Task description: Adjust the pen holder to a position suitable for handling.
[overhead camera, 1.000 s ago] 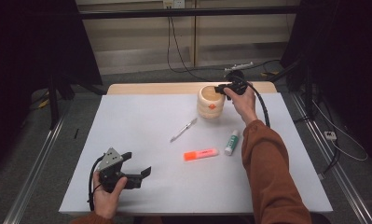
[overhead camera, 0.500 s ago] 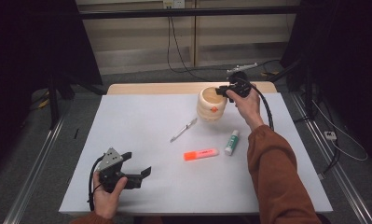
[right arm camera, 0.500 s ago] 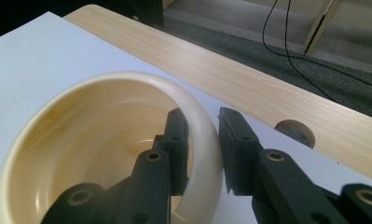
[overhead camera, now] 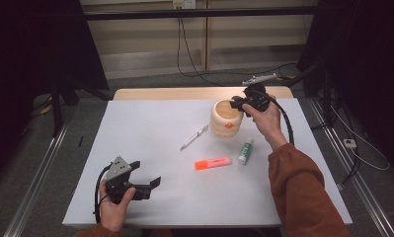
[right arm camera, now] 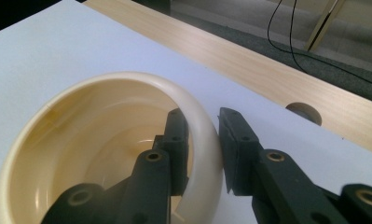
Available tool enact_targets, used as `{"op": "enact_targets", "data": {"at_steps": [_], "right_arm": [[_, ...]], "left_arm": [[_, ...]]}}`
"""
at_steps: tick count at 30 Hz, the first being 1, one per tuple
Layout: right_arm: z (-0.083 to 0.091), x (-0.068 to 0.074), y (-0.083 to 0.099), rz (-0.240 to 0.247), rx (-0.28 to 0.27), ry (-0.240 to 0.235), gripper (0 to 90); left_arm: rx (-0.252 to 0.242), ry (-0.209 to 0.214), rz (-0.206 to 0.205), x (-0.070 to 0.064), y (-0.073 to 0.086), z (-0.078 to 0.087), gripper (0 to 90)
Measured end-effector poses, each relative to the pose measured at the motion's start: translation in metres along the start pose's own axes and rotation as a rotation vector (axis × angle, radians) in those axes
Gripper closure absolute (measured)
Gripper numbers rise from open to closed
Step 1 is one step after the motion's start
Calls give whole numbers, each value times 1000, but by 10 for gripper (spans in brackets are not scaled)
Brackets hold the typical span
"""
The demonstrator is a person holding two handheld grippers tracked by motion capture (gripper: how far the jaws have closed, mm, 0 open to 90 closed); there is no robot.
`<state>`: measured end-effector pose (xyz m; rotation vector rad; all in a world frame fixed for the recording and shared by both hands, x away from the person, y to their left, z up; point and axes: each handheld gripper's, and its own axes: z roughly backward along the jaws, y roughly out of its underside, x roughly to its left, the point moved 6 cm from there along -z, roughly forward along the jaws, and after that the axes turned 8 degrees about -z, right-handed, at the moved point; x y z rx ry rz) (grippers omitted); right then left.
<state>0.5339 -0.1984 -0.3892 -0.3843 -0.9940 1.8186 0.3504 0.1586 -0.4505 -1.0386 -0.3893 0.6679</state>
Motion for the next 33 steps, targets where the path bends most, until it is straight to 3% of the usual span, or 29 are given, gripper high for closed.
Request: {"op": "enact_targets", "data": {"at_steps": [12, 20, 33], "right_arm": [[-9, 16, 27, 3, 45, -19, 734], [-13, 21, 33, 15, 68, -25, 734], [-19, 21, 40, -6, 86, -19, 731]], "left_arm": [[-1, 2, 11, 0, 1, -1, 45], [3, 2, 8, 0, 1, 0, 50], [6, 1, 5, 1, 1, -1, 50]]}}
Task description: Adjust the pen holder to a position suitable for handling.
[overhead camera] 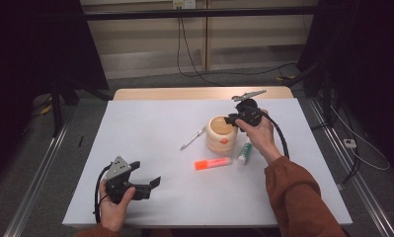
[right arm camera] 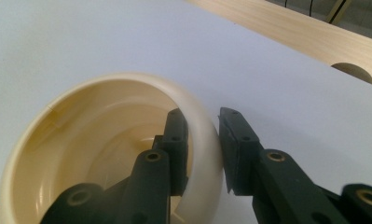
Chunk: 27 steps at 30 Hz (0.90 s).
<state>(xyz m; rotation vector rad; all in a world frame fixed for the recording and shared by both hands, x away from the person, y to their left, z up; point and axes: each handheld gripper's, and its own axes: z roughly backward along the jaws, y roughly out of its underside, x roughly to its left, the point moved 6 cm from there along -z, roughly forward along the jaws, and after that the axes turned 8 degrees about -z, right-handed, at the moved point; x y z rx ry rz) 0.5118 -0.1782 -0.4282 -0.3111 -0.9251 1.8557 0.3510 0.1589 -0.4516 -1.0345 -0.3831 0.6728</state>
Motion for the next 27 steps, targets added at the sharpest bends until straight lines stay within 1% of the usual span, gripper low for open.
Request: {"op": "enact_targets", "data": {"at_steps": [2, 5, 7, 8, 9, 11, 13, 14, 15, 17, 18, 19, 20, 22, 23, 24, 25, 26, 27], "right_arm": [[0, 1, 0, -4, -1, -3, 730], [-1, 2, 0, 2, -2, 6, 732], [-2, 0, 1, -27, -4, 6, 729], [-2, 0, 1, -27, -4, 6, 729], [-3, -1, 2, -43, -4, -3, 726], [-3, -1, 2, -43, -2, -3, 719], [-4, 0, 2, -55, 3, -15, 677], [-4, 1, 2, -55, 1, -26, 662], [-3, 1, 1, -36, -16, -33, 635], [-3, 0, 2, -29, -16, -34, 624], [-2, 1, 2, -26, -21, -54, 599], [-1, -1, 2, -19, -43, -51, 534], [-1, -1, 2, -19, -43, -51, 534], [0, -2, 3, -25, -69, -63, 432], [2, -5, 3, -27, -88, -52, 375], [2, -5, 3, -27, -88, -52, 375], [5, -6, 3, -34, -108, -62, 287], [5, -6, 3, -34, -108, -62, 287], [10, -7, 2, -31, -127, -64, 217]], "left_arm": [[1, -1, 2, 0, 0, 0, 50], [5, -2, 3, 0, 1, 0, 50], [5, -4, 4, 0, 1, 0, 51], [5, -5, 3, 0, 1, 0, 51], [8, -4, 2, 0, 1, 0, 51], [9, -7, 8, 0, 1, 0, 52], [9, -5, 8, 0, 1, 0, 53], [10, -6, 6, 1, 1, 0, 53], [10, -7, 5, 1, 1, 0, 54], [8, -12, 10, 1, 1, 0, 56], [7, -11, 10, 1, 1, 0, 57], [7, -11, 10, 1, 1, 0, 57], [8, -10, 9, 1, 1, 0, 57], [8, -10, 9, 1, 1, -1, 57], [8, -11, 9, 1, 1, 0, 57], [8, -12, 9, 1, 1, 0, 57], [9, -12, 9, 1, 1, 0, 57], [9, -11, 10, 1, 1, -1, 57], [9, -11, 9, 1, 1, -1, 57]]}}
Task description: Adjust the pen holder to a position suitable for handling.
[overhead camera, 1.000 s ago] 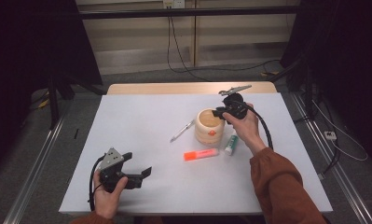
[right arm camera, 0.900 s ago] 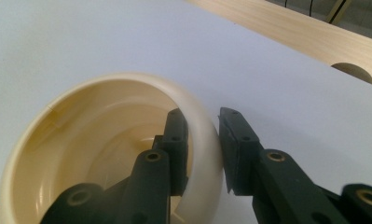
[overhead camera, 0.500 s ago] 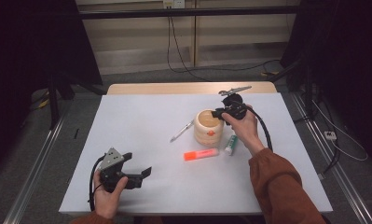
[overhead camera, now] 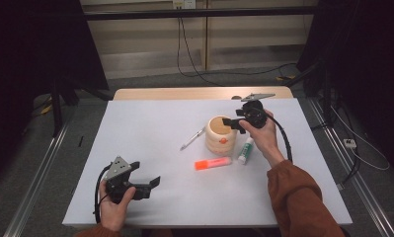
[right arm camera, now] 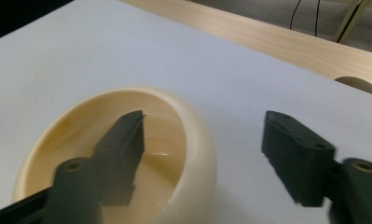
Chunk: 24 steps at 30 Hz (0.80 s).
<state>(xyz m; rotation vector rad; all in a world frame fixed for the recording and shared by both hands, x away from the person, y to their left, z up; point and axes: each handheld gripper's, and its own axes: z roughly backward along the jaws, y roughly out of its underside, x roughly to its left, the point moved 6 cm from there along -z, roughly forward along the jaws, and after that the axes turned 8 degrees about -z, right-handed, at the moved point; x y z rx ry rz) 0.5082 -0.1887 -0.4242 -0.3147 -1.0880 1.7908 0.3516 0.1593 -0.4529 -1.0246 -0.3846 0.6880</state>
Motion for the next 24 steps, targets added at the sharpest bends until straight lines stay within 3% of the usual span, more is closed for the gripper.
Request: {"op": "enact_targets", "data": {"at_steps": [1, 2, 6, 15, 24], "right_arm": [[0, 0, 0, 0, 0, 0, 217], [6, -1, -3, 9, -27, 7, 135], [21, -6, -4, 8, -61, 24, 74], [44, -18, 12, -5, -80, 46, 63], [54, -20, 36, -12, -72, 68, 59]], "left_arm": [[1, 1, 0, 0, 0, 0, 57], [0, 2, 0, 0, 0, 0, 57], [-4, 1, 0, 1, 1, 2, 57], [1, -5, 0, 0, 1, 3, 56], [-4, -3, 5, 0, 1, 3, 57]]}}
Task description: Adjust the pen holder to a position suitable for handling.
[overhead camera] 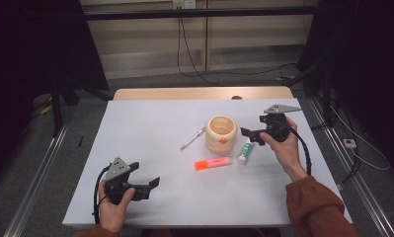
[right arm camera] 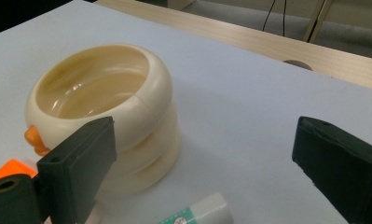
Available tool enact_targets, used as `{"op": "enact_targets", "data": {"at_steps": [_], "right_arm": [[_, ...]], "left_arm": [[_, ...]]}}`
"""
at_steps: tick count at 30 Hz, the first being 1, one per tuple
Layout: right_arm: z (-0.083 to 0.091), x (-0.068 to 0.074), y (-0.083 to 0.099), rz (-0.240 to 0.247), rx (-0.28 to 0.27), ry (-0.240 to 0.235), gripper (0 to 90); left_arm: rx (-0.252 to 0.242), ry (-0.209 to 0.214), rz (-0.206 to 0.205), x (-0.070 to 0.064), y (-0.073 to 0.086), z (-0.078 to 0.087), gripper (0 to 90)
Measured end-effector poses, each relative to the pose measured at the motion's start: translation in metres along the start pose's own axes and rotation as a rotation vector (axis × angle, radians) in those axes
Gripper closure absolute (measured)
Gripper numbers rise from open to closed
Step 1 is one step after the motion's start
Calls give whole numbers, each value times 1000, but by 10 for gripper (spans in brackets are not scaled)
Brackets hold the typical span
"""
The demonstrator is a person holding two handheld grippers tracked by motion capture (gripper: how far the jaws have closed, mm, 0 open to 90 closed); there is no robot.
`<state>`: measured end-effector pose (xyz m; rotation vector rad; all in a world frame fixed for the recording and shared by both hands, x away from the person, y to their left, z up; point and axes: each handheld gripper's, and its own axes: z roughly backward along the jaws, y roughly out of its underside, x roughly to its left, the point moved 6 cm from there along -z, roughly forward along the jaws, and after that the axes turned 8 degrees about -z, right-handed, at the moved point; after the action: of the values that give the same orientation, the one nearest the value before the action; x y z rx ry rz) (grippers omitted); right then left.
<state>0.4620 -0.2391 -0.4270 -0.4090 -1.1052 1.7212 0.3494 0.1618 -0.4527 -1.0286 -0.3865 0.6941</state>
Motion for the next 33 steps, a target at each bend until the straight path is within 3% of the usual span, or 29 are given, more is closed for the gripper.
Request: {"op": "enact_targets", "data": {"at_steps": [7, 13, 33], "right_arm": [[16, 3, 16, 10, -4, 10, 63], [27, 3, 24, -9, -25, 17, 61], [50, 15, 59, -7, -39, 19, 65]], "left_arm": [[2, 1, 6, 1, 1, 1, 56], [-7, -2, 22, 2, 1, 1, 56], [-6, -15, 8, 1, -1, 2, 57]]}}
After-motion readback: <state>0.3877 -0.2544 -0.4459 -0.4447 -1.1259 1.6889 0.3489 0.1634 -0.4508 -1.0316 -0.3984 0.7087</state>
